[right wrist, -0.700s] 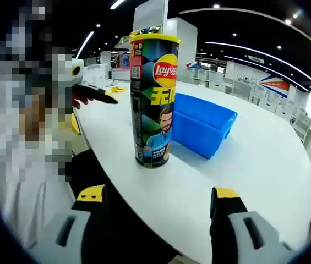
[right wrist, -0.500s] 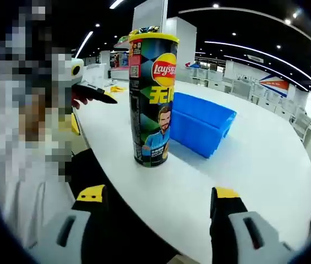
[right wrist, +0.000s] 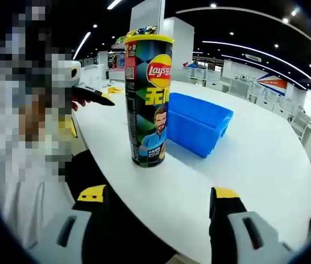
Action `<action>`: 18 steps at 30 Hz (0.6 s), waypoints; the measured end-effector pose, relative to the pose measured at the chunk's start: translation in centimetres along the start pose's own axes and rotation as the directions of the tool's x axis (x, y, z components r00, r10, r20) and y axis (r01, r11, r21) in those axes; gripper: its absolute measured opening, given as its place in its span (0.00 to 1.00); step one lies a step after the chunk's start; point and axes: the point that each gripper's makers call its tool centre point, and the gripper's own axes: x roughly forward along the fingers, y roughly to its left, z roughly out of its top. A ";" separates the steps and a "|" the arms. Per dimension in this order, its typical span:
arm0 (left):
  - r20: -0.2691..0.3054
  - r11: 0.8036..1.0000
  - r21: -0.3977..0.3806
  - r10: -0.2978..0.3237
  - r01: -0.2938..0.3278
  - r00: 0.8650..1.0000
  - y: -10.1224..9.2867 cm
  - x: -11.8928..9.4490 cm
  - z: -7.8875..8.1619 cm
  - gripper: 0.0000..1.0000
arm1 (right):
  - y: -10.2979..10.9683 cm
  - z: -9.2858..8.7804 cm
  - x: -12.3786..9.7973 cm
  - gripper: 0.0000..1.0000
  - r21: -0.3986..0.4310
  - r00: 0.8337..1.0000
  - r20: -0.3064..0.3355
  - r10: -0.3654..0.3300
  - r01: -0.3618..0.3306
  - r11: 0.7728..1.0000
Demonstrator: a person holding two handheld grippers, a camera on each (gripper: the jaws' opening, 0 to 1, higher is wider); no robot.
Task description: Open the lid of the chip container on the table, take out the chips, place them into the box in front of the container, and close the lid
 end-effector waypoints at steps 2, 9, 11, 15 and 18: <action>-0.001 1.000 0.006 -0.005 0.005 1.000 -0.1 0.1 0.1 0.94 | -0.1 0.0 -0.1 0.73 -0.002 1.000 -0.002 -0.002 0.002 1.000; 0.070 0.993 0.070 -0.098 0.093 0.993 -1.6 0.6 1.3 0.95 | -0.1 0.1 -0.2 0.72 0.002 1.000 0.001 -0.006 0.006 1.000; 0.104 0.991 0.085 -0.116 0.108 0.988 -1.7 0.9 1.8 0.95 | -0.1 0.2 -0.3 0.72 0.000 1.000 0.004 -0.007 0.007 1.000; 0.130 0.988 0.089 -0.138 0.127 0.982 -1.5 1.4 2.3 0.95 | -0.1 0.2 -0.3 0.72 -0.003 1.000 0.002 -0.005 0.005 1.000; 0.163 0.984 0.081 -0.172 0.161 0.971 -1.7 1.9 3.1 0.94 | -0.1 0.4 -0.4 0.72 -0.005 1.000 0.002 -0.010 0.010 1.000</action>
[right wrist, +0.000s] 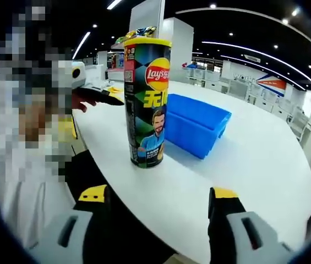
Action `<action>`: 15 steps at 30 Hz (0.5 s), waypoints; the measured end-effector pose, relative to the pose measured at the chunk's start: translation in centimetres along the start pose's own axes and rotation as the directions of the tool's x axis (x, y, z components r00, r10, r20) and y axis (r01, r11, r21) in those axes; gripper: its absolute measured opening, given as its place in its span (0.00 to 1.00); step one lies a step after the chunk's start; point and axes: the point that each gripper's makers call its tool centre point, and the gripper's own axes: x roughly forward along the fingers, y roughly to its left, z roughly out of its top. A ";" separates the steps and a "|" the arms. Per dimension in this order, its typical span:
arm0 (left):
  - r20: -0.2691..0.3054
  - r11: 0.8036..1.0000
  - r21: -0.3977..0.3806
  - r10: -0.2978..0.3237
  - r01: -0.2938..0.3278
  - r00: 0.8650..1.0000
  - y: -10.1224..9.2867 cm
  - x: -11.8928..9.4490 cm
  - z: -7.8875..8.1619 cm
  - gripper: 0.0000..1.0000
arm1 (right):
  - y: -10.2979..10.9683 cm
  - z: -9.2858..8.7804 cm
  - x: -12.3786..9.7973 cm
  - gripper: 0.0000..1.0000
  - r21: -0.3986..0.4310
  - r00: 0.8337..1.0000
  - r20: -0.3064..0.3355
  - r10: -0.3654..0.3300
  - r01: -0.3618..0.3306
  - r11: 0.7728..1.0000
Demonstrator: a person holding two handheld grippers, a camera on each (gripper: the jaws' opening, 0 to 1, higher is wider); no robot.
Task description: Open the lid of the chip container on the table, take out the chips, place them into the box in front of the container, and close the lid
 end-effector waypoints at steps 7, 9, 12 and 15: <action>0.108 0.994 0.050 -0.102 0.098 0.989 -0.8 2.4 1.7 0.93 | 0.2 0.6 -0.3 0.71 -0.008 1.000 0.015 0.001 -0.001 1.000; 0.091 0.990 0.062 -0.133 0.127 0.987 -1.2 3.2 1.3 0.92 | 0.4 0.6 -0.2 0.71 -0.010 1.000 0.011 0.003 -0.003 1.000; 0.111 0.986 0.072 -0.156 0.148 0.982 -1.3 4.1 1.4 0.92 | 0.6 0.5 -0.2 0.71 -0.013 1.000 0.009 0.007 -0.007 1.000; 0.148 0.981 0.065 -0.192 0.184 0.970 -1.3 4.8 1.8 0.92 | 0.8 0.4 -0.2 0.70 -0.017 1.000 0.004 0.011 -0.011 1.000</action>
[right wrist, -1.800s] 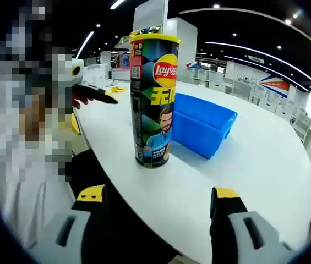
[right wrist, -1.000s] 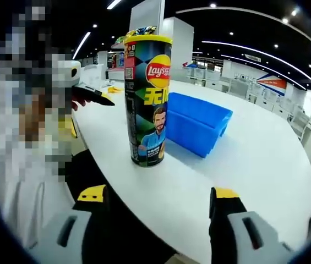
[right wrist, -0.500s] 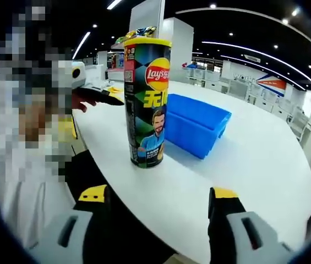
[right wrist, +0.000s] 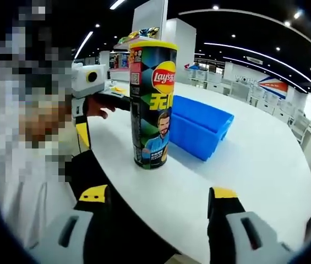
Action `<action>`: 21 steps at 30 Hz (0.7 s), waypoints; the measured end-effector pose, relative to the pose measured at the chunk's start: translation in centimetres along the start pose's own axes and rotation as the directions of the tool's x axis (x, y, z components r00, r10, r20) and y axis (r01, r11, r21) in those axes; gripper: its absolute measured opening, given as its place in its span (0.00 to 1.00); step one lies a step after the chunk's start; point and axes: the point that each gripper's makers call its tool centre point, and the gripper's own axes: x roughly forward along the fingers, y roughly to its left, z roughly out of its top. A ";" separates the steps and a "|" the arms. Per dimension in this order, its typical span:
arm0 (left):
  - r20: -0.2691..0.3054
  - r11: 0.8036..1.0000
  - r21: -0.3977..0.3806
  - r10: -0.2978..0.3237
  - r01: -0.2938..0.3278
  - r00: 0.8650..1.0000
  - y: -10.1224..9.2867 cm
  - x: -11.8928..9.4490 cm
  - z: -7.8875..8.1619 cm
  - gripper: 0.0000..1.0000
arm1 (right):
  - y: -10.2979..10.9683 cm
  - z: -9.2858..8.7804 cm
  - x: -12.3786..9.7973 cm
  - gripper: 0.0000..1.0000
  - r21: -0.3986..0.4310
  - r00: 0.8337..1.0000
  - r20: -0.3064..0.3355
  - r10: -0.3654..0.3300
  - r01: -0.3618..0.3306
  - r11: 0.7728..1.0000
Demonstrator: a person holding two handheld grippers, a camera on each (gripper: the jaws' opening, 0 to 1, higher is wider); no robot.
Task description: Open the lid of the chip container on the table, take out the chips, place them into the box in front of the container, and close the lid
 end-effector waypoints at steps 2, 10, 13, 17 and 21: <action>0.034 1.000 -0.018 -0.013 0.013 0.999 0.1 0.4 0.2 0.92 | 0.0 0.1 0.0 0.70 -0.004 1.000 0.004 -0.001 0.001 1.000; 0.058 0.996 -0.047 -0.071 0.073 0.996 0.8 1.6 -0.1 0.87 | 1.0 1.3 0.2 0.70 -0.031 0.999 0.029 0.026 -0.025 0.999; 0.075 0.994 -0.055 -0.087 0.091 0.993 0.9 1.9 0.1 0.87 | 1.3 1.0 0.2 0.70 -0.035 0.999 0.022 0.031 -0.030 0.999; 0.097 0.990 -0.080 -0.104 0.112 0.990 1.2 2.7 0.3 0.87 | 1.3 0.9 0.1 0.69 -0.039 0.999 0.015 0.028 -0.028 0.999; 0.105 0.991 -0.069 -0.111 0.119 0.988 1.5 3.2 0.3 0.83 | 1.4 1.3 0.2 0.69 -0.044 0.999 0.019 0.030 -0.029 0.999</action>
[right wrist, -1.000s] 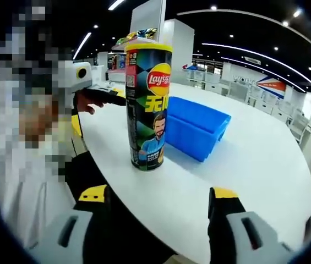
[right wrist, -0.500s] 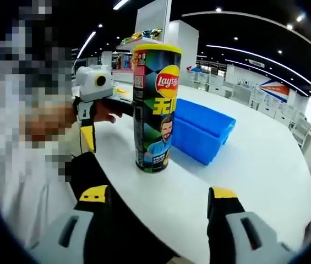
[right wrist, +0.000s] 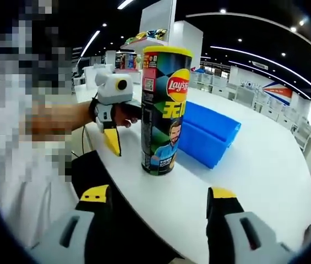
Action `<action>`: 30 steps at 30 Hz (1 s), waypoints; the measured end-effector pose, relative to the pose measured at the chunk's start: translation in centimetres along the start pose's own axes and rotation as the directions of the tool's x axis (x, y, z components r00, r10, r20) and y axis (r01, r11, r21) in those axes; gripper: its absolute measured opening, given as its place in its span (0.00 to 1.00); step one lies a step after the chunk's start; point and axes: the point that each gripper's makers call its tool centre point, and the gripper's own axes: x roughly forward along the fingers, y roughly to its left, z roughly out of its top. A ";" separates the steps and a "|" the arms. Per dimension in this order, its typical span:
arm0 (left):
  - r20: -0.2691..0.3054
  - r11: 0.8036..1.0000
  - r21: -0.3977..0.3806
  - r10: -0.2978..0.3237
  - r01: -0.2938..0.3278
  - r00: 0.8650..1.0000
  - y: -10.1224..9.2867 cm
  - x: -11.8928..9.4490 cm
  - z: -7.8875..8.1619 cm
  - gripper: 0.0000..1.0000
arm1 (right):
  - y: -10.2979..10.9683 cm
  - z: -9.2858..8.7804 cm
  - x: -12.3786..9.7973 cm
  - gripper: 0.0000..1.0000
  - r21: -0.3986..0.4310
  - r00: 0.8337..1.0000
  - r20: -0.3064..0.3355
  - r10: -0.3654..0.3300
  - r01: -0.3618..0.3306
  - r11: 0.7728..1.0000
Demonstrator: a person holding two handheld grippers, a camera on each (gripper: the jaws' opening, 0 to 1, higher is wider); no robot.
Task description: Open the lid of the chip container on the table, take out the chips, place them into the box in front of the container, and close the lid
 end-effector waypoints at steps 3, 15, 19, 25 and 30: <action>0.047 0.997 -0.042 -0.058 0.060 0.997 -0.8 0.3 0.7 0.83 | 0.2 0.2 0.0 0.69 -0.001 1.000 0.008 0.007 -0.007 1.000; 0.084 0.996 -0.055 -0.061 0.065 0.995 0.2 1.2 0.5 0.68 | 0.7 0.0 0.3 0.69 -0.007 1.000 0.005 0.024 -0.024 1.000; 0.082 0.995 -0.077 -0.063 0.070 0.995 0.4 1.2 0.6 0.56 | 0.6 -0.3 0.4 0.69 -0.004 1.000 -0.001 0.023 -0.023 1.000; 0.084 0.997 -0.058 -0.055 0.060 0.995 0.7 1.1 0.5 0.50 | 0.7 -0.4 0.6 0.69 -0.006 0.999 -0.001 0.032 -0.032 0.999; 0.086 0.997 -0.037 -0.058 0.062 0.995 0.7 1.1 0.4 0.49 | 0.7 -0.4 0.6 0.69 -0.006 0.999 0.001 0.032 -0.032 0.999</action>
